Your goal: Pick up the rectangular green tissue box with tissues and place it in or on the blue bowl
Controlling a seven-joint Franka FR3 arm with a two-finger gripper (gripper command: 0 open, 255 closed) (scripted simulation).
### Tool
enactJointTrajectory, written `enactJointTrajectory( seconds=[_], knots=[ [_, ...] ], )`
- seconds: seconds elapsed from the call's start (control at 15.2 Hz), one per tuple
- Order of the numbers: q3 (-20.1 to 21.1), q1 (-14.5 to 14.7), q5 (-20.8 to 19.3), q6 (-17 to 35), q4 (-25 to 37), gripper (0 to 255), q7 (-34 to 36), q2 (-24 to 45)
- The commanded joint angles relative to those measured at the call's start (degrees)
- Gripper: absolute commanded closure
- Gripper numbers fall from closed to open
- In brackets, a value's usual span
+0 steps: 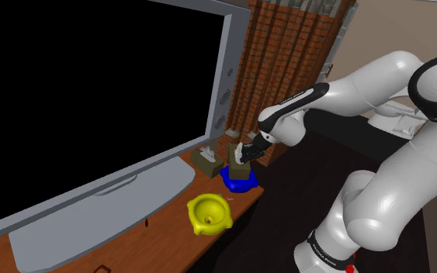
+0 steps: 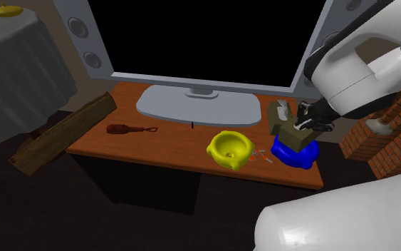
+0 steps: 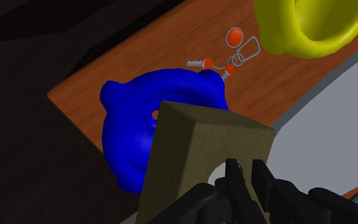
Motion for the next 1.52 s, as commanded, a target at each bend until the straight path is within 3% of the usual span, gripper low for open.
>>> enactJointTrajectory(
  seconds=[0.0,0.26,0.33,0.66,0.79,0.92,1.45],
  knots=[
    [-0.1,0.1,0.2,0.1,0.0,255,-0.2,0.1],
    [-0.1,0.1,0.2,0.1,0.0,255,-0.2,0.1],
    [-0.1,0.1,0.2,0.1,0.0,0,-0.2,0.1],
    [-0.1,0.1,0.2,0.1,0.0,0,-0.2,0.1],
    [1.6,-4.3,-8.6,-3.1,-1.2,0,6.1,-5.3],
    [3.4,-8.2,-14.0,-6.8,-1.5,0,10.0,-9.6],
    [3.7,-8.4,-13.9,-6.9,-1.5,0,9.8,-9.6]
  ],
)
